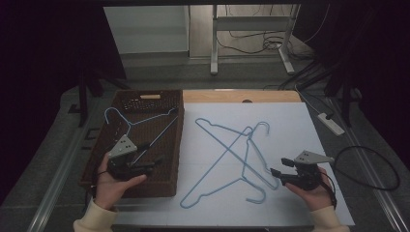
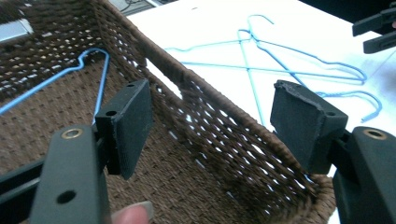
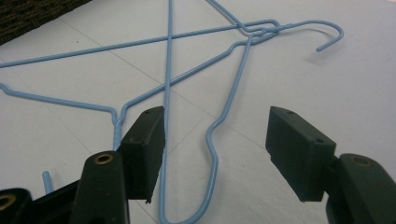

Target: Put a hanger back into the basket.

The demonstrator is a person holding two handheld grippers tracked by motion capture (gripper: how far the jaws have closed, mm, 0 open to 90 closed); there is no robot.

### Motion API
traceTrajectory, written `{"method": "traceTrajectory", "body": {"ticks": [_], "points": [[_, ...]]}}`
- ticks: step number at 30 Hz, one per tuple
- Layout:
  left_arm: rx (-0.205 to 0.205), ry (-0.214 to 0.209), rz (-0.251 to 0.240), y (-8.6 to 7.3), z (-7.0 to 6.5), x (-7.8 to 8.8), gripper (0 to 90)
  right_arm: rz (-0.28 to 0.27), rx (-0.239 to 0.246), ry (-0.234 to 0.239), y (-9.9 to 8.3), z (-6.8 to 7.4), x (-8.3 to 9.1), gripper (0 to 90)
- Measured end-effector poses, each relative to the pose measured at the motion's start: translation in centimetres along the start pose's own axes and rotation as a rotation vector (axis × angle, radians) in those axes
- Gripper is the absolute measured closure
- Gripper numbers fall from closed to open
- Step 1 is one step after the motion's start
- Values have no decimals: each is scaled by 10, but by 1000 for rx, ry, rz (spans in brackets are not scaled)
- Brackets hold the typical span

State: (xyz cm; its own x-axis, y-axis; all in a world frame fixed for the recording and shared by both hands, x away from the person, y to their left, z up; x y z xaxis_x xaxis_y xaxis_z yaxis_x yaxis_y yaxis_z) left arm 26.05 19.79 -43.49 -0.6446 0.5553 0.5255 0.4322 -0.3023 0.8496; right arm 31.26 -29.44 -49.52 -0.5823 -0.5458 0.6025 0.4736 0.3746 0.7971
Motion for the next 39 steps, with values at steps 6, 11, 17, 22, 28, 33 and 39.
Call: {"method": "traceTrajectory", "body": {"ticks": [6, 11, 17, 22, 28, 33, 39], "points": [[-3, 0, 1, -4, -6, -3, 294, 17, 24, -19, 1, 5, -1, 384], [-11, 7, 4, -5, -7, -5, 294, 19, 30, -26, 1, 5, -1, 384], [-1, 9, 12, -9, -8, -6, 294, 22, 37, -31, 2, 6, -2, 384], [-2, 9, 16, -9, -10, -6, 294, 20, 41, -30, 3, 6, -1, 385], [-1, 13, 10, -9, -8, -5, 292, 19, 40, -33, 4, 6, -2, 385], [-1, 13, 6, -9, -9, -2, 292, 38, 29, -60, 10, 4, -5, 384], [-3, 9, 3, -9, -10, 0, 292, 67, 28, -111, 26, 6, -9, 381]]}}
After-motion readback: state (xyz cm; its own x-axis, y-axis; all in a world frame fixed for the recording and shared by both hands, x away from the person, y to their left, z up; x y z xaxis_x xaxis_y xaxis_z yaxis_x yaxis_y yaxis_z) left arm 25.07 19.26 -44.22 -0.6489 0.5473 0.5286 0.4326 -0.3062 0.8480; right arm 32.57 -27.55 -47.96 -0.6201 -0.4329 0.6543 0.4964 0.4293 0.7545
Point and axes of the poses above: each handheld gripper's, and its own axes: x roughly backward along the jaws, y roughly out of its top, z roughly to its left, the point moved 2 cm from there along -x, roughly forward along the jaws, and after that the axes turned 2 degrees about -x, right-handed, at the moved point
